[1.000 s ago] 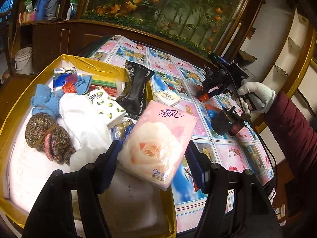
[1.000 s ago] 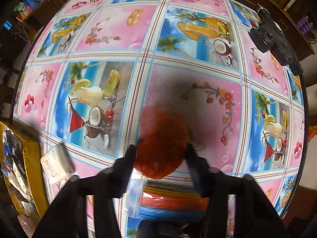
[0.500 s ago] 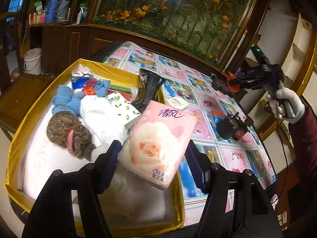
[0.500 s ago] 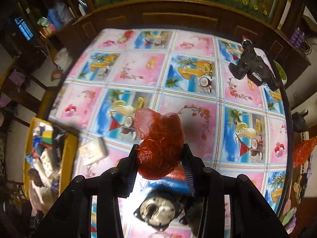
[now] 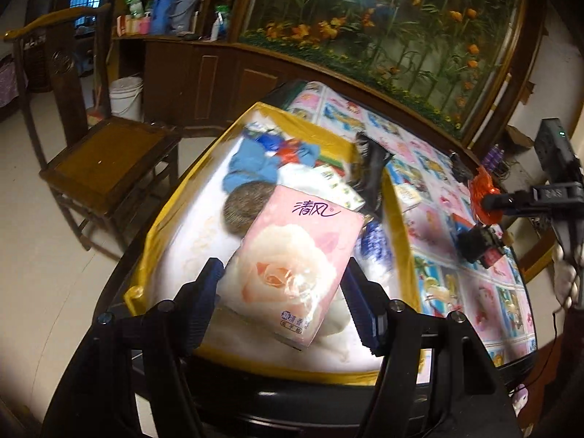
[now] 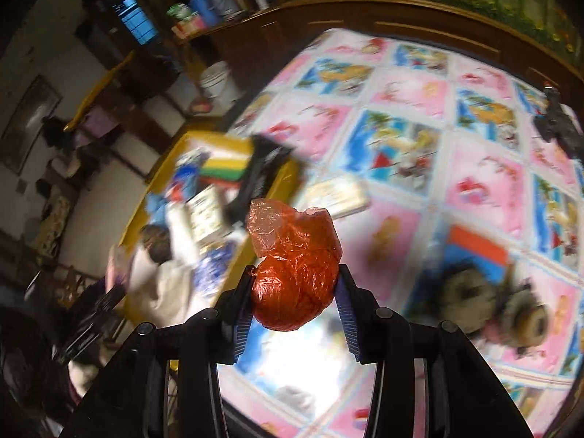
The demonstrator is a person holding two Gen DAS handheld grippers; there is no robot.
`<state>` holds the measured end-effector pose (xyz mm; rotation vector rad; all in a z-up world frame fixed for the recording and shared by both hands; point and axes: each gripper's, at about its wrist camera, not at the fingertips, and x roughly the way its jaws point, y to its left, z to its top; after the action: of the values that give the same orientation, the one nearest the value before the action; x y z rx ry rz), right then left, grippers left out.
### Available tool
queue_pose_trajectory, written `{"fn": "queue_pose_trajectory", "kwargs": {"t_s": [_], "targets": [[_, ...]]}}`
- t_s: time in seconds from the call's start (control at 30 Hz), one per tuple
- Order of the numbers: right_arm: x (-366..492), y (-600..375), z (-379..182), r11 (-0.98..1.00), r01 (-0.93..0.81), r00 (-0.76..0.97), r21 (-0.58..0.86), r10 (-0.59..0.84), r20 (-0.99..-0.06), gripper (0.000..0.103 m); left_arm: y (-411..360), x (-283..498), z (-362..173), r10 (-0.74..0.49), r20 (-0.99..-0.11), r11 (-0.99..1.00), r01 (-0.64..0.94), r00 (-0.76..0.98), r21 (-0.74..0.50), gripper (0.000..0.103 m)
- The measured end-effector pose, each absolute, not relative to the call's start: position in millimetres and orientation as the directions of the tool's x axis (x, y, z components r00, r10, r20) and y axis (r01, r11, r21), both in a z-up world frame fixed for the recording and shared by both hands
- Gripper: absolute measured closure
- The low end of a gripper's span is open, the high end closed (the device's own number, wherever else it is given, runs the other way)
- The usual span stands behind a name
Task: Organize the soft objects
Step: 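Lower the tissue pack and red bag into the white box and open both tools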
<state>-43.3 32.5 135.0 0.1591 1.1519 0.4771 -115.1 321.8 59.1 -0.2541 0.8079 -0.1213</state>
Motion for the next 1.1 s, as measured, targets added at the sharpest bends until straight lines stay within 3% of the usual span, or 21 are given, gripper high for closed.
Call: {"fn": "queue_pose_trajectory", "kwargs": {"t_s": [0.37,0.57,0.73,0.9,1.1], "targets": [[-84,133,100,0.787,-0.479,0.223,0.388,0.537,-0.814,0.06,334,-103,41,-0.108,-0.745,0.977,-0.067,0.658,-0.201,0.038],[-94,175,80,0.805,-0.514,0.233,0.296,0.463,-0.855,0.06,326,-99,38,-0.066,-0.741,0.985,-0.073,0.668,-0.154,0.037],[-100,194,70,0.821,-0.519,0.248,0.238,0.411,-0.877,0.059,333,-103,41,-0.09,-0.725,0.979,-0.075,0.683,-0.192,0.036],[-99,197,73,0.83,-0.514,0.291,0.215,0.405,-0.867,0.026,336,-107,47,-0.105,-0.705,0.975,-0.068,0.701,-0.213,0.036],[-108,175,87,0.826,-0.517,0.337,0.225,0.438,-0.833,0.026,327,-111,57,-0.097,-0.688,0.98,-0.051,0.719,-0.191,0.036]]}}
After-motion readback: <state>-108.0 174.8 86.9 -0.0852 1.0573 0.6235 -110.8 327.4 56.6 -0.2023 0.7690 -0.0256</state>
